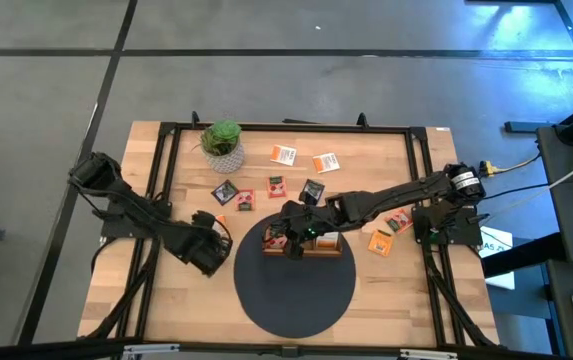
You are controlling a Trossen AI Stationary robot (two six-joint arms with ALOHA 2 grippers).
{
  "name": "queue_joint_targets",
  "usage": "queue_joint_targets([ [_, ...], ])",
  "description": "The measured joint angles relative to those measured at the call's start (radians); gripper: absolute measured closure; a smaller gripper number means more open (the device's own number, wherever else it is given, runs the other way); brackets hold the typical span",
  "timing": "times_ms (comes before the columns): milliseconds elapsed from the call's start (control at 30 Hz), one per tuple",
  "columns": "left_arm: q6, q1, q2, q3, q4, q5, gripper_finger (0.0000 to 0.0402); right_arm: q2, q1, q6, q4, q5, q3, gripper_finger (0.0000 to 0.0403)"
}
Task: Pick & Place Tea
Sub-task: Put the bottom white tea bag into the right slot of the wooden organizer
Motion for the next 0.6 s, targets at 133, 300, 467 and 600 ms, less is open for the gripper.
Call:
queue_joint_targets([
  [133,-0.021,0.032,-0.005,-0.066,0.100,-0.001,0.0315,0.000,0.000,0.001,0.000,0.000,0.000,0.0318],
  [300,-0.049,0.060,-0.007,-0.093,0.138,-0.027,0.0315,0.000,0.000,0.001,0.000,0.000,0.000,0.0318],
  [467,0.076,0.058,-0.007,-0.088,0.209,0.031,0.0315,0.000,0.000,0.002,0.000,0.000,0.000,0.0318],
  [600,0.222,0.012,-0.006,-0.084,0.319,0.213,0.0316,0.000,0.000,0.020,0.000,0.000,0.000,0.0318],
])
